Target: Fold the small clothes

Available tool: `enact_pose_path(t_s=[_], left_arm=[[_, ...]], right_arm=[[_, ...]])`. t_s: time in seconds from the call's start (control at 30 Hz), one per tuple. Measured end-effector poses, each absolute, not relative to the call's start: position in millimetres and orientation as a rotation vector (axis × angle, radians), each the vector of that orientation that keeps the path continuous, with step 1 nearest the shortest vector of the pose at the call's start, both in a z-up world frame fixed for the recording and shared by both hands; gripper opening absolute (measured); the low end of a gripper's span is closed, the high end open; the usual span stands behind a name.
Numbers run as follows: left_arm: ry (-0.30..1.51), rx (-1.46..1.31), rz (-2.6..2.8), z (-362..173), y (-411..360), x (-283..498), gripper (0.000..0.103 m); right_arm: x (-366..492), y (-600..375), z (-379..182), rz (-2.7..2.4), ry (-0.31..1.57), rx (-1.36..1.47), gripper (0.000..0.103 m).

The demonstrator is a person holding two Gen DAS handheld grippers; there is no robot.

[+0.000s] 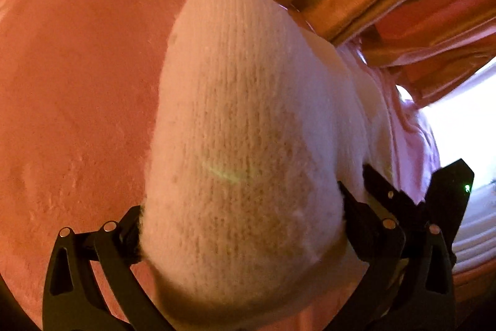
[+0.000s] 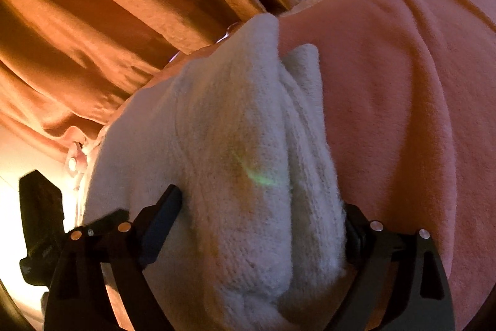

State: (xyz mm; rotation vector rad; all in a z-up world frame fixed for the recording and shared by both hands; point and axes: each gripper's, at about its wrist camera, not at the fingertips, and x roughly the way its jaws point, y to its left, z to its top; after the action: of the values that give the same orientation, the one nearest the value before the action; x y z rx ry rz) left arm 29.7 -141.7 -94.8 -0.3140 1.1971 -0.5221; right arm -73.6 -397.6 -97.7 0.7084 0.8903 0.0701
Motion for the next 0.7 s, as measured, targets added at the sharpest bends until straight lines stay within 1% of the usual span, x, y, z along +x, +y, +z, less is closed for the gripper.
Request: enact_pose_path(t_s=[0.1, 0.13, 0.17, 0.2, 0.23, 0.27, 0.3, 0.33, 0.4, 0.47, 0.6, 0.7], left_arm=[[1.209, -0.325, -0.529, -96, -146, 38, 0.098], [1.211, -0.326, -0.527, -96, -148, 41, 0.098], [1.218, -0.337, -0.521, -95, -151, 44, 0.098], [1.225, -0.357, -0.519, -94, -152, 47, 0.098], [1.228, -0.367, -0.526, -93, -154, 48, 0.098], [1.229, -0.367, -0.539, -90, -156, 48, 0.098], [1.223, -0.356, -0.560, -86, -159, 47, 0.093], [1.205, -0.345, -0.579, -80, -161, 43, 0.090], [1.163, -0.318, -0.627, -63, -163, 31, 0.080], [1.139, -0.344, -0.695, -43, -162, 18, 0.076], [1.061, -0.365, -0.767, 2, -152, -7, 0.076], [0.938, -0.355, -0.837, 58, -136, -32, 0.076]], right_arm=[[-65, -400, -100, 0.100, 0.892, 0.749, 0.090], [-63, -400, -100, 0.104, 0.893, 0.754, 0.087], [-60, -399, -99, 0.120, 0.894, 0.760, 0.081], [-56, -398, -99, 0.137, 0.903, 0.766, 0.069], [-56, -397, -94, 0.139, 0.892, 0.763, 0.052], [-56, -396, -90, 0.143, 0.887, 0.755, 0.042], [-59, -395, -84, 0.151, 0.873, 0.753, 0.039], [-65, -394, -75, 0.168, 0.844, 0.761, 0.036], [-76, -388, -57, 0.187, 0.799, 0.755, 0.035], [-93, -379, -30, 0.187, 0.739, 0.710, 0.035], [-126, -370, 28, 0.191, 0.614, 0.670, 0.035], [-155, -357, 91, 0.231, 0.478, 0.618, 0.035]])
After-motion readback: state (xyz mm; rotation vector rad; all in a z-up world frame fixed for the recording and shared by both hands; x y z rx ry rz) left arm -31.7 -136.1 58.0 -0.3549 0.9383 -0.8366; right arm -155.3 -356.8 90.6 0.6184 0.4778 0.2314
